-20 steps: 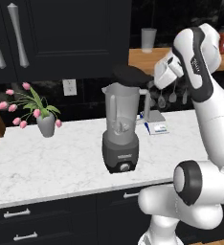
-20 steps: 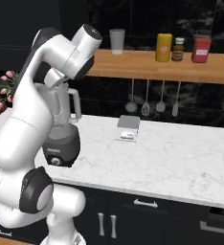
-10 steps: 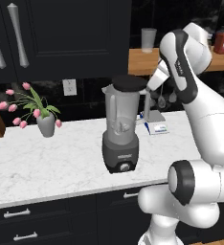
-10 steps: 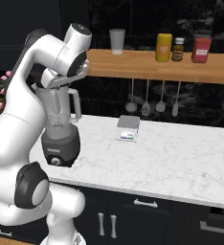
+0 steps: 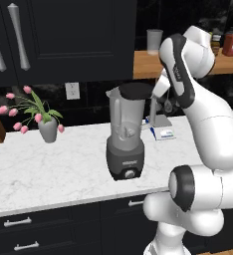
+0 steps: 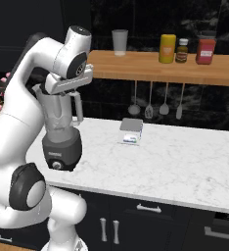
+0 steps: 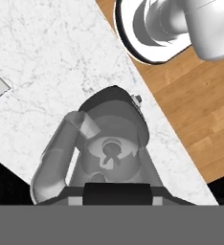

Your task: Close the lid blender by securely placing the lid on top.

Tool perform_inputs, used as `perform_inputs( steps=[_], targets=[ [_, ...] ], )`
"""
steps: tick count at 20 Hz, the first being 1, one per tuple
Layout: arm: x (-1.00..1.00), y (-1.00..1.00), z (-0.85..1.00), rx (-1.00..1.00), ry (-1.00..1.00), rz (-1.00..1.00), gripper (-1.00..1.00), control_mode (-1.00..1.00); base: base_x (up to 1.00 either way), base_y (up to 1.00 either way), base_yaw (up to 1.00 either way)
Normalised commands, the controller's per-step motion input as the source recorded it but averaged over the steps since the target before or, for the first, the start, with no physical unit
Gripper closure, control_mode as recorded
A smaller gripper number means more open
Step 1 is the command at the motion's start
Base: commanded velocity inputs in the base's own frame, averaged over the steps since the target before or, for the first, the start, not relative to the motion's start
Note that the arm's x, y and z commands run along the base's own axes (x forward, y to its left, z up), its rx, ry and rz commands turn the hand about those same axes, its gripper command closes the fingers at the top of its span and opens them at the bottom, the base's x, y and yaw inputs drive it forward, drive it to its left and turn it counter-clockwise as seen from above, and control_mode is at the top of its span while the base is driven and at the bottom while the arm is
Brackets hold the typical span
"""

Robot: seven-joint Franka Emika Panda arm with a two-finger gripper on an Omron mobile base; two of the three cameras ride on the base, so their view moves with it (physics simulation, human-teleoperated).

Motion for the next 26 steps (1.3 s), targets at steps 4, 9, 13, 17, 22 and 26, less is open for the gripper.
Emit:
perform_inputs(
  steps=[4, 9, 13, 17, 22, 26],
  targets=[
    [0.0, 0.4, 0.14, 0.0, 0.11, -0.26, 1.0, -1.0, 0.0, 0.0, 0.0],
    [0.0, 0.47, 0.16, 0.0, 0.09, -0.25, 1.0, -1.0, 0.0, 0.0, 0.0],
    [0.01, 0.5, 0.13, 0.0, 0.08, -0.25, 1.0, -1.0, 0.0, 0.0, 0.0],
    [0.03, 0.53, 0.09, 0.0, 0.07, -0.24, 1.0, -1.0, 0.0, 0.0, 0.0],
    [0.06, 0.49, 0.12, 0.0, 0.1, -0.25, 1.0, -1.0, 0.0, 0.0, 0.0],
    [0.05, 0.43, 0.15, 0.01, 0.15, -0.26, 1.0, -1.0, 0.0, 0.0, 0.0]
  ],
)
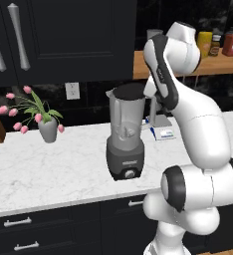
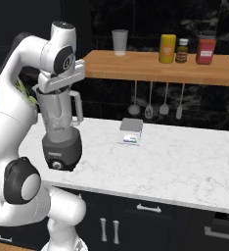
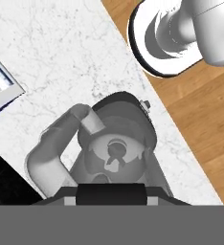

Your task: Close the lid blender by securely placing the lid on top.

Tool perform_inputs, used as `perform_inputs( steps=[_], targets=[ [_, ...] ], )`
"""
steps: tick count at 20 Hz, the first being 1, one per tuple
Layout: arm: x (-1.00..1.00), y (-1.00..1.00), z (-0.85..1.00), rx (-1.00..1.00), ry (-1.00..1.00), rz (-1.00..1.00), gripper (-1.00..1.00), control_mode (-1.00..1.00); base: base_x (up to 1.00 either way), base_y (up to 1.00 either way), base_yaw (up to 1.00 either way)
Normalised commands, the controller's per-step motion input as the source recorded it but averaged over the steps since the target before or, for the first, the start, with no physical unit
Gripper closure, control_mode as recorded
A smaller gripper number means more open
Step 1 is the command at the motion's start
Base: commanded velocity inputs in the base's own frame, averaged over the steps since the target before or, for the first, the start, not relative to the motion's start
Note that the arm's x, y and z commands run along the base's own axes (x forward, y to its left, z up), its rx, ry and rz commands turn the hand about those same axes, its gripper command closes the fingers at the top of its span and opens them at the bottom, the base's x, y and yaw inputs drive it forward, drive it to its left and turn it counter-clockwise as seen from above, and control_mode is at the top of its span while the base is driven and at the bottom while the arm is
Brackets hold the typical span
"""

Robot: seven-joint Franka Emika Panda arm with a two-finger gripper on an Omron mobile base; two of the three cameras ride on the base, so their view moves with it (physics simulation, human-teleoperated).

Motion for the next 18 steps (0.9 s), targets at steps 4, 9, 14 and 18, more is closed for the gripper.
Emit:
perform_inputs(
  steps=[4, 9, 14, 18],
  targets=[
    [0.0, 0.36, 0.09, 0.05, 0.19, -0.26, 1.0, -1.0, 0.0, 0.0, 0.0],
    [0.0, 0.29, 0.01, 0.1, 0.22, -0.27, 1.0, -1.0, 0.0, 0.0, 0.0],
    [0.0, 0.31, 0.0, 0.14, 0.18, -0.27, 1.0, -1.0, 0.0, 0.0, 0.0],
    [0.0, 0.42, 0.07, 0.13, 0.13, -0.25, 1.0, -1.0, 0.0, 0.0, 0.0]
  ],
)
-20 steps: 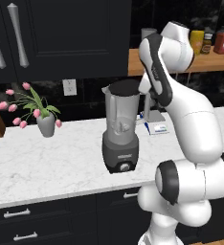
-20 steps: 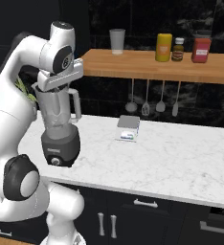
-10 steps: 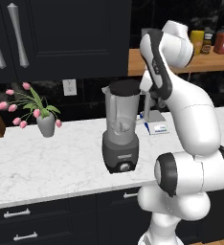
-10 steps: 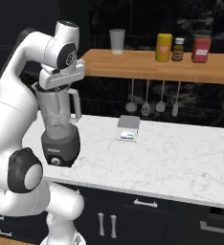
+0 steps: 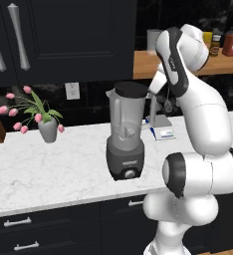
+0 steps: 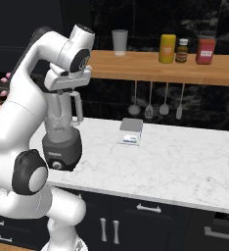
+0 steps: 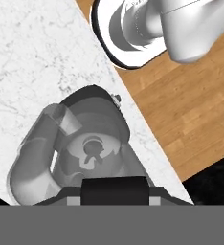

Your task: Close the lid blender by securely placing the lid on top.

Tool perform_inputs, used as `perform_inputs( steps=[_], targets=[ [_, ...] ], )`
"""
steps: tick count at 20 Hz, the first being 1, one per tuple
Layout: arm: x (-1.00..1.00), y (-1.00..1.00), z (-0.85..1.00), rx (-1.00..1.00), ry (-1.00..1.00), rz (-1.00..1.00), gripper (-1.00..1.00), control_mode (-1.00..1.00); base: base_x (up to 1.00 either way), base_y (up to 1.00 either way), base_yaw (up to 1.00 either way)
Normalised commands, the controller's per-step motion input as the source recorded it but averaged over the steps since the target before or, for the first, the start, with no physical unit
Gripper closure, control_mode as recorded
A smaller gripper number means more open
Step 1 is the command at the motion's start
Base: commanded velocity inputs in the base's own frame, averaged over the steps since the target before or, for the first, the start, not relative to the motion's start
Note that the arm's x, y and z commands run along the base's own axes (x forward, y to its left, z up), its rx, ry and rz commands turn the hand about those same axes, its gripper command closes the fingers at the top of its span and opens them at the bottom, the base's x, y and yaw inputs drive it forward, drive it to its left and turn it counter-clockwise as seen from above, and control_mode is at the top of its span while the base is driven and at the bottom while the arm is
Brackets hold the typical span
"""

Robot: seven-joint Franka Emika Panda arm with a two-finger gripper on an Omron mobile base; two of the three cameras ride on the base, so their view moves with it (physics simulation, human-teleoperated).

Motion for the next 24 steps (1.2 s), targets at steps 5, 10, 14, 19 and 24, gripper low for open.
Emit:
perform_inputs(
  steps=[5, 10, 14, 19, 24],
  targets=[
    [0.0, 0.54, 0.1, 0.08, 0.11, -0.24, 1.0, -1.0, 0.0, 0.0, 0.0],
    [0.0, 0.49, 0.1, 0.02, 0.11, -0.23, 1.0, -1.0, 0.0, 0.0, 0.0],
    [0.0, 0.34, 0.0, 0.0, 0.11, -0.24, 1.0, -1.0, 0.0, 0.0, 0.0],
    [0.0, 0.16, 0.0, 0.0, 0.09, -0.23, 1.0, -1.0, 0.0, 0.0, 0.0],
    [0.0, 0.03, 0.0, -0.05, 0.11, -0.22, 1.0, -1.0, 0.0, 0.0, 0.0]
  ],
)
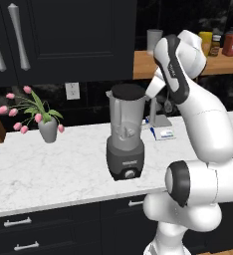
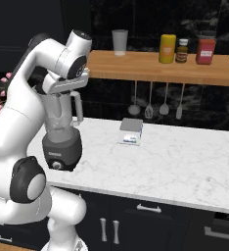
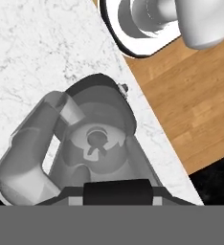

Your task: Close the lid blender by securely placing the lid on top.

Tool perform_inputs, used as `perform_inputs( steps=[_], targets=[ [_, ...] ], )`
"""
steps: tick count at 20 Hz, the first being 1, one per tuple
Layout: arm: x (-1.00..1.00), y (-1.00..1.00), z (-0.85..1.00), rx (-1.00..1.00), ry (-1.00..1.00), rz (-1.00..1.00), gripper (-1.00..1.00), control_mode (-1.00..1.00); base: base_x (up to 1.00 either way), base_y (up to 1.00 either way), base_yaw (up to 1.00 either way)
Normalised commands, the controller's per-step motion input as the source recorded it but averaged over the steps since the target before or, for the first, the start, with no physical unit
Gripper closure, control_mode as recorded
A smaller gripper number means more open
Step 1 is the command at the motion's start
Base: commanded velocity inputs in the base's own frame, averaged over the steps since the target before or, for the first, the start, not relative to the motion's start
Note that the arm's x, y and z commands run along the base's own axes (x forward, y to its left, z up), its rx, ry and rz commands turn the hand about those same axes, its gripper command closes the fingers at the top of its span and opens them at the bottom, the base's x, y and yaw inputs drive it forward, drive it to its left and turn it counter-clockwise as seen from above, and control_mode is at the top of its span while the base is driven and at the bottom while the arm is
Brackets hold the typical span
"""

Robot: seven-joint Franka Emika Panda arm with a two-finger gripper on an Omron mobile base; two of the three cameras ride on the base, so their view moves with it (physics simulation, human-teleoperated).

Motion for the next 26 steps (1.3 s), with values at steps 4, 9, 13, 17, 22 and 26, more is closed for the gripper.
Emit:
perform_inputs(
  steps=[4, 9, 13, 17, 22, 26],
  targets=[
    [-0.04, 0.0, 0.0, -0.06, 0.15, -0.21, 1.0, -1.0, 0.0, 0.0, 0.0],
    [-0.07, 0.0, 0.0, -0.07, 0.17, -0.19, 1.0, -1.0, 0.0, 0.0, 0.0],
    [-0.05, 0.04, 0.0, -0.07, 0.16, -0.19, 1.0, -1.0, 0.0, 0.0, 0.0],
    [-0.07, 0.14, 0.0, -0.07, 0.13, -0.19, -1.0, -1.0, 0.0, 0.0, 0.0],
    [-0.14, 0.04, 0.0, -0.06, 0.08, -0.18, -1.0, -1.0, 0.0, 0.0, 0.0],
    [-0.19, 0.0, 0.0, -0.05, 0.02, -0.19, -1.0, -1.0, 0.0, 0.0, 0.0]
  ],
)
